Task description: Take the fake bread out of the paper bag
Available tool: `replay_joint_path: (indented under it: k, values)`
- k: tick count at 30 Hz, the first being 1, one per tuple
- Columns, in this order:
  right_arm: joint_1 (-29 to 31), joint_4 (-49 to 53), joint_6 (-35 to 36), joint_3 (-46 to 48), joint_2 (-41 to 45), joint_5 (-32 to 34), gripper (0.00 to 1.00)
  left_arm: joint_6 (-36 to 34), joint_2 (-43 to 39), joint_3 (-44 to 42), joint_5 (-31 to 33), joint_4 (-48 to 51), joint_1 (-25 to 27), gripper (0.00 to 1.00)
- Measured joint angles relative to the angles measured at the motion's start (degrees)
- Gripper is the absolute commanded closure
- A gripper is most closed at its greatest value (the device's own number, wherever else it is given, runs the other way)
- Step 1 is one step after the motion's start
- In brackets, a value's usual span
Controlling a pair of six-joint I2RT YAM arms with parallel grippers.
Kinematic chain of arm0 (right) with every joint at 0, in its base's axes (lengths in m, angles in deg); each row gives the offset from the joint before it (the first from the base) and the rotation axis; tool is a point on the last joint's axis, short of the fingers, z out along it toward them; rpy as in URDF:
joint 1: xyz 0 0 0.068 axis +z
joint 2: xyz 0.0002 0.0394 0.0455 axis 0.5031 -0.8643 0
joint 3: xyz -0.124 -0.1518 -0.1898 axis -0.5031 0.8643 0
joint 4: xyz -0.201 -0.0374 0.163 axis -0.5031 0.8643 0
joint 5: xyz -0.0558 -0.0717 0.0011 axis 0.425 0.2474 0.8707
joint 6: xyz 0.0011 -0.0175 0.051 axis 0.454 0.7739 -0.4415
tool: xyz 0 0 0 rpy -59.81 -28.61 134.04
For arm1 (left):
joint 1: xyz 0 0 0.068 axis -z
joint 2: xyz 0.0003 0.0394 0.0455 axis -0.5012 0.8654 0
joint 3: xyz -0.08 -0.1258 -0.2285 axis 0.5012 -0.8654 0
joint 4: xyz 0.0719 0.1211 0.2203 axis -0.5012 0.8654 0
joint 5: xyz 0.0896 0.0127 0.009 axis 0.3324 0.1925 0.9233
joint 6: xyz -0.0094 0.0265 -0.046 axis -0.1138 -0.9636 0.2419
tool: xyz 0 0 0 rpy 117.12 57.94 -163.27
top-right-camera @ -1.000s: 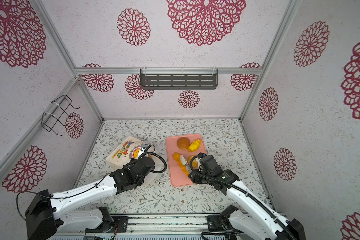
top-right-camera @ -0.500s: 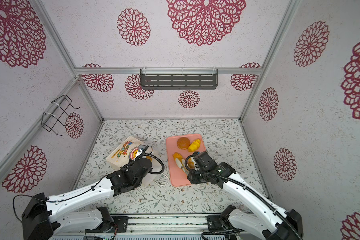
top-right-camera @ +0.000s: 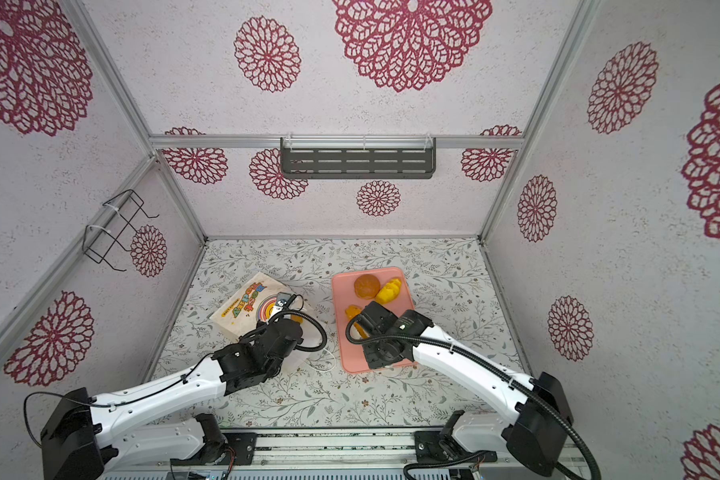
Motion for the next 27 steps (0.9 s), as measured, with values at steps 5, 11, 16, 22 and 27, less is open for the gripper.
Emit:
replay_joint_path:
  k: [5,11,16,22,27]
  values:
    - [2.0,2.8,0.3,-2.5,-3.9,3.8,0.66,0.2,-0.4,-0.1,0.0,0.0,0.0,1.0]
    - [4.5,6.5,0.6,-7.3,-9.1,8.9,0.66,0.4,-0.4,-0.1,0.0,0.0,0.0,1.0]
    - [5.9,9.6,0.6,-10.6,-9.5,11.4,0.66,0.4,-0.4,-0.1,0.0,0.0,0.0,1.0]
    - [6.6,12.7,0.5,-13.3,-9.5,13.7,0.66,0.4,-0.4,-0.1,0.0,0.0,0.0,1.0]
    - [6.7,13.4,0.5,-13.6,-9.5,14.1,0.66,0.4,-0.4,-0.1,0.0,0.0,0.0,1.0]
